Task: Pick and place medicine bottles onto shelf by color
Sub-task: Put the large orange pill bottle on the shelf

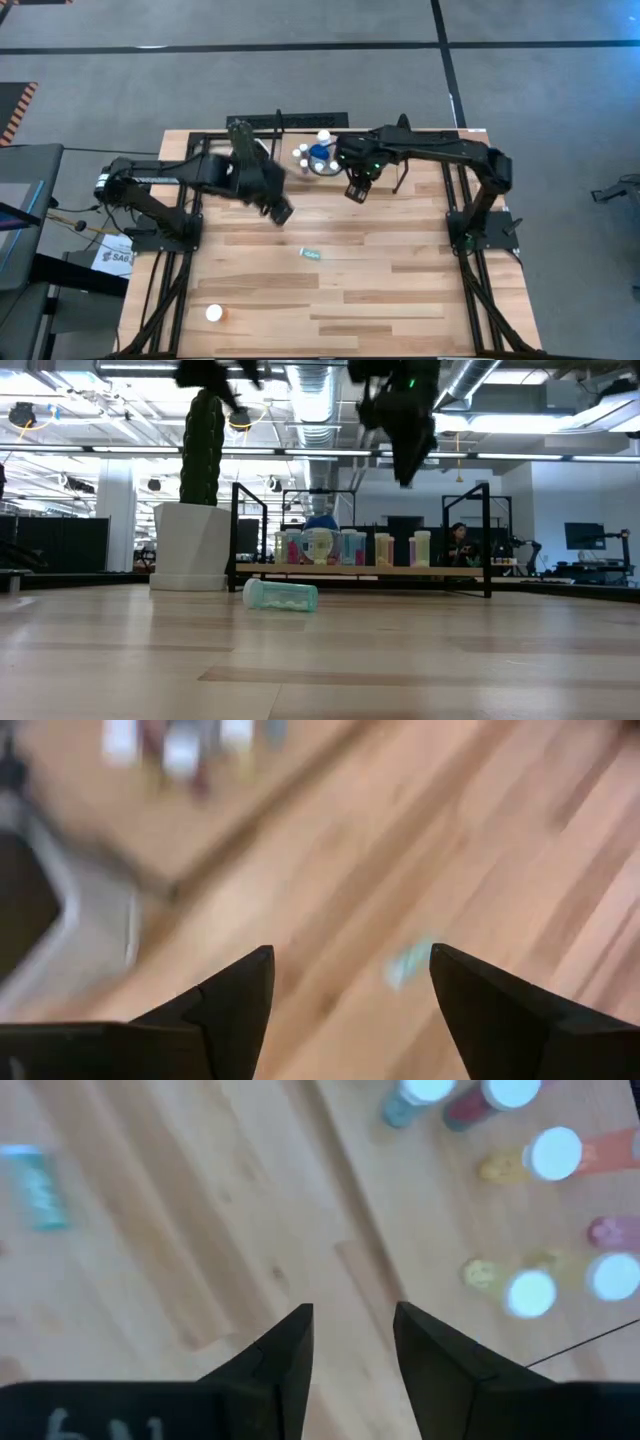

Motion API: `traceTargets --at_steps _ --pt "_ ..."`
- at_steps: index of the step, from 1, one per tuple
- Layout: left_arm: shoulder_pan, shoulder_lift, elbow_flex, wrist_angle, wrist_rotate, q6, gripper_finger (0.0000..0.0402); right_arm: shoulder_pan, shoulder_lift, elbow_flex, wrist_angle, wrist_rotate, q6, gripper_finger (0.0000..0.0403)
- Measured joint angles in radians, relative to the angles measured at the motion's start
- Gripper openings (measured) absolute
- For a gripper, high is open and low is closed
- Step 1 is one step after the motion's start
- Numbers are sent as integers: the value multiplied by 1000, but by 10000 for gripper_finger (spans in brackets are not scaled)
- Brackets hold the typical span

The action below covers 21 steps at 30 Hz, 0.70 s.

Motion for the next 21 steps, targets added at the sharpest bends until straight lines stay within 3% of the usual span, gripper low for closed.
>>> traceTargets --at_steps 7,12,21 --pt "-278 0 -2 -258 1 -327 254 134 -89 -1 5 10 130 154" --pt "-462 3 -57 -238 -42 -625 254 232 -97 -1 5 84 145 154" --pt "-709 16 -171 -161 -20 -1180 256 335 -83 -3 -15 86 89 168"
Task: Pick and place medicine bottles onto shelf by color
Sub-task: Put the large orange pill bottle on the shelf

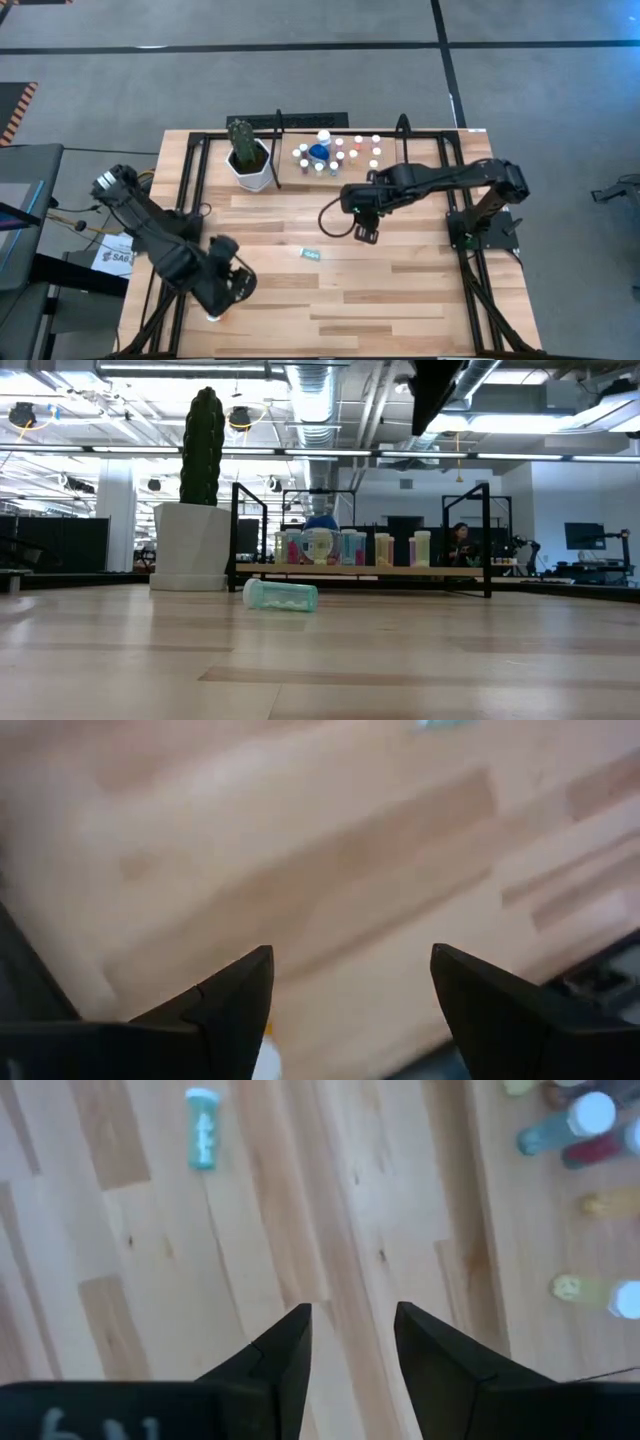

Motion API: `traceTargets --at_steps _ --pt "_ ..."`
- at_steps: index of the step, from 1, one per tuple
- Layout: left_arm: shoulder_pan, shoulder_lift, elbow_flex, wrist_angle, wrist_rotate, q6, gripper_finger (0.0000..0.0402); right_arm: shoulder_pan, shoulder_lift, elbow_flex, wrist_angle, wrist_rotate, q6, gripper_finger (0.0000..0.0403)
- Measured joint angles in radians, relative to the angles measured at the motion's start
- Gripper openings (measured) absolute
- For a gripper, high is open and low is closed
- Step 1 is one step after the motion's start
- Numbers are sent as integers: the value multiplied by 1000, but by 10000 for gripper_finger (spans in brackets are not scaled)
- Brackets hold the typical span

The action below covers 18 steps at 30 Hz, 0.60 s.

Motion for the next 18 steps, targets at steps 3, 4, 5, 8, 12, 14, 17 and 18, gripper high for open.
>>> traceTargets --at_steps 3,4,5,8,12,14,17,18 --pt "-45 14 -29 74 103 -82 265 23 1 0 -10 1 -3 172" --pt "-55 25 -32 86 142 -103 268 30 1 0 -14 1 -5 173" --pt "-68 38 -36 91 176 -122 272 39 1 0 -22 2 -5 173" --pt "-89 73 -37 86 261 -174 281 67 1 0 -42 3 -10 173" --pt "-117 136 -36 102 297 -236 286 105 1 0 -36 3 -33 171" --pt "-132 170 -36 113 303 -253 286 117 1 0 -32 3 -39 170" --pt "-146 214 -36 106 337 -292 287 129 1 0 -32 3 -38 170" --pt "-153 227 -36 104 341 -305 287 132 1 0 -31 3 -36 170"
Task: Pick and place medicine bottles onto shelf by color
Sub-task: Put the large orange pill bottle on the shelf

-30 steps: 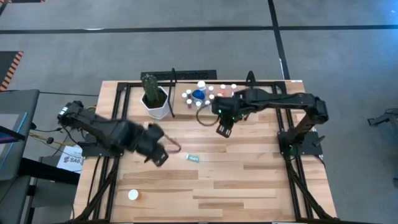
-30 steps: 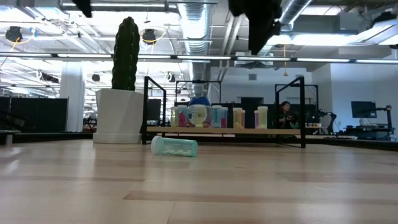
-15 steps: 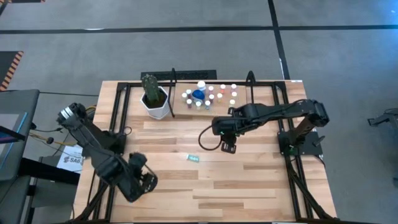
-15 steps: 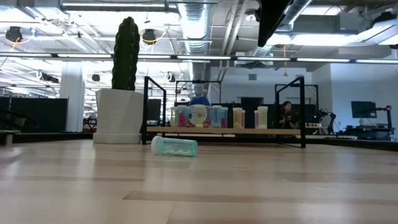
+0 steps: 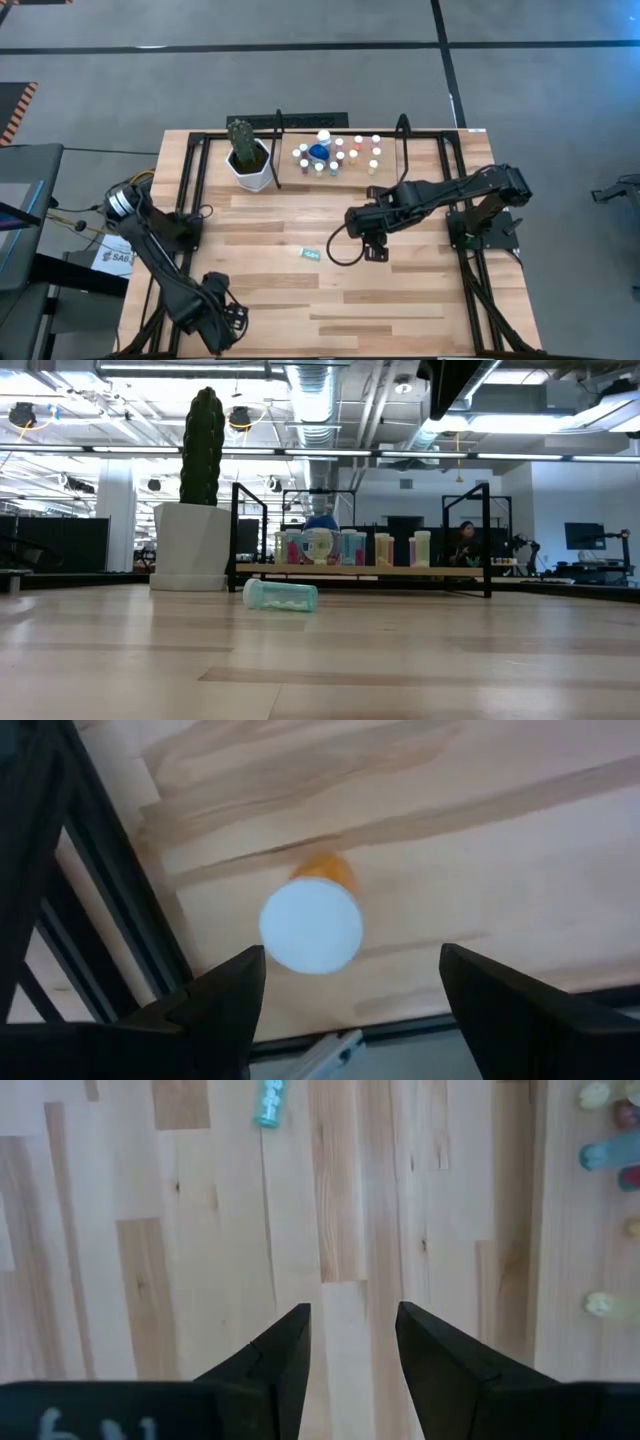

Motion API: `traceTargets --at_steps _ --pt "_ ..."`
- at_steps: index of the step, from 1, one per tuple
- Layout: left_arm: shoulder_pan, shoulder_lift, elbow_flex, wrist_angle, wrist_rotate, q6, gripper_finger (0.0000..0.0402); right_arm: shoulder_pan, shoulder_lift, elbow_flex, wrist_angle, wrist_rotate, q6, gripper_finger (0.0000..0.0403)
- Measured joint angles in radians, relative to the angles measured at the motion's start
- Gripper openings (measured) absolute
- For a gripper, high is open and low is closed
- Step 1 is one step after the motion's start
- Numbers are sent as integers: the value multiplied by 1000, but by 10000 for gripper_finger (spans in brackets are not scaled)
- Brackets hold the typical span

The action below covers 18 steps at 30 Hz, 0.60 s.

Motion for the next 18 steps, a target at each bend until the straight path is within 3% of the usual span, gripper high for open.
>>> traceTargets --at_steps 7,18 --pt "-43 54 -4 17 1 -47 287 -5 0 0 16 0 26 169" --pt "-83 55 -140 167 -24 -141 287 -35 0 0 85 -7 51 170"
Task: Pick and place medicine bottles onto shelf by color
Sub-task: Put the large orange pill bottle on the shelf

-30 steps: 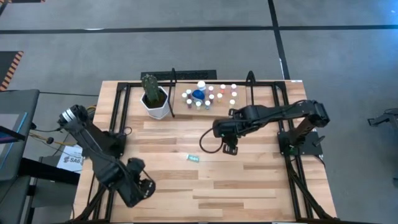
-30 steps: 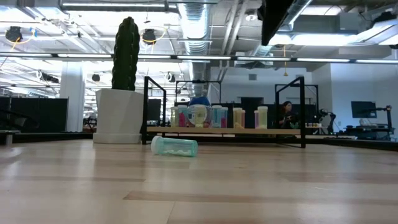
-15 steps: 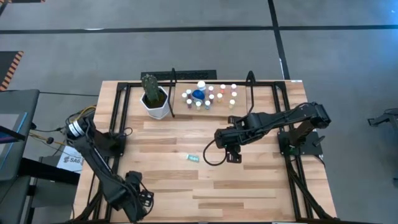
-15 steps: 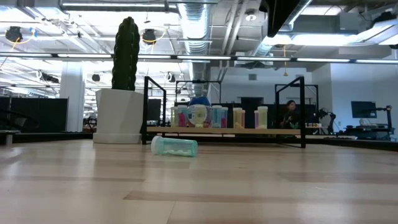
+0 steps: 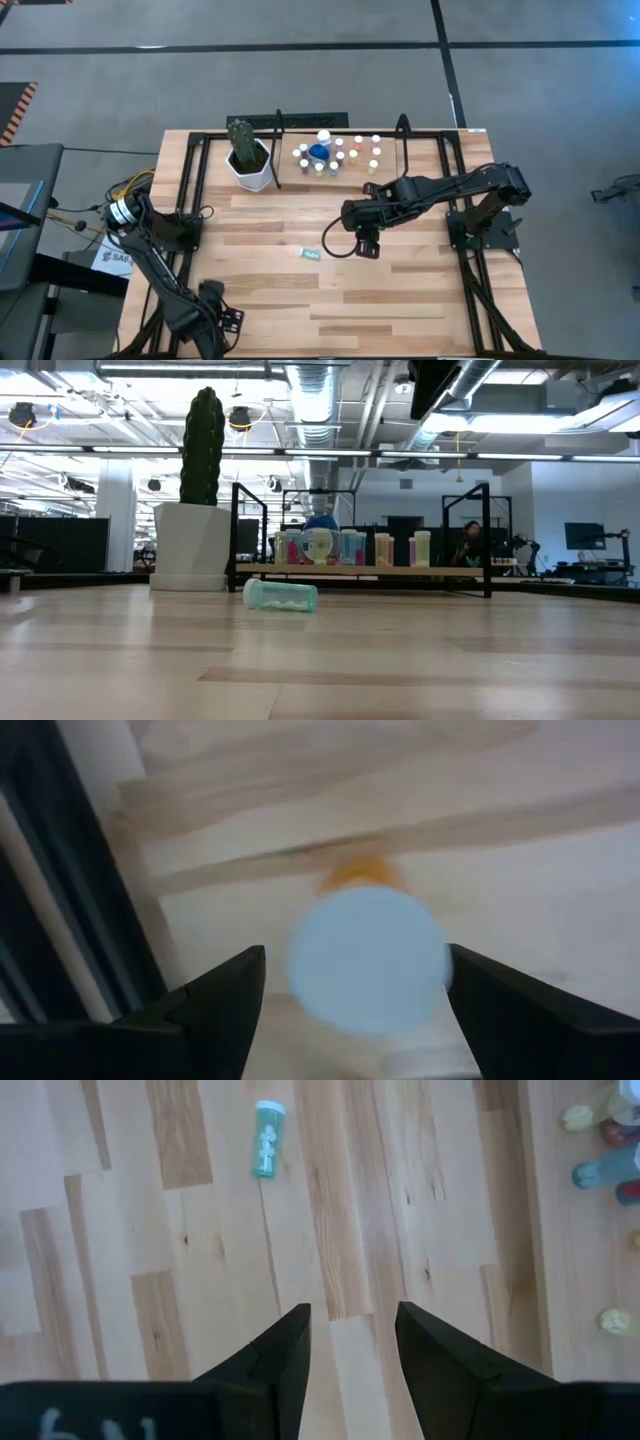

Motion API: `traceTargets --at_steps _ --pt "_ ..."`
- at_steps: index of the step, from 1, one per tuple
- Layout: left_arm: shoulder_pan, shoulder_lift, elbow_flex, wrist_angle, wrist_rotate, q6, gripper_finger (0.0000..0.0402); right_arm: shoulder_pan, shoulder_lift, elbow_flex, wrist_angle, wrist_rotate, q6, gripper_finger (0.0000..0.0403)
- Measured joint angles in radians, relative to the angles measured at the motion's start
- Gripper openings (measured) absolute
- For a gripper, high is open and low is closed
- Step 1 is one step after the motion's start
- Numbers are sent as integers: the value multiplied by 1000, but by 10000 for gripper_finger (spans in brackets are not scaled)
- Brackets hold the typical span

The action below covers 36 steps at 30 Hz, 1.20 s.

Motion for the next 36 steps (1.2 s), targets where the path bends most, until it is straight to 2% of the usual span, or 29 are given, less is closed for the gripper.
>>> traceTargets --at_steps 9,19,23,30,36 --pt "25 0 -26 35 -57 17 275 1 0 0 -20 -1 2 164" --pt "78 0 -22 72 -54 34 178 2 -24 1 -149 -2 0 160" --pt "120 -1 -22 98 -52 76 174 3 -43 1 -203 -1 -8 156" --pt "261 -1 26 108 -44 293 198 16 -145 0 -223 0 -27 147" --pt "447 -2 108 92 -59 570 177 32 -238 -32 -216 52 -6 139"
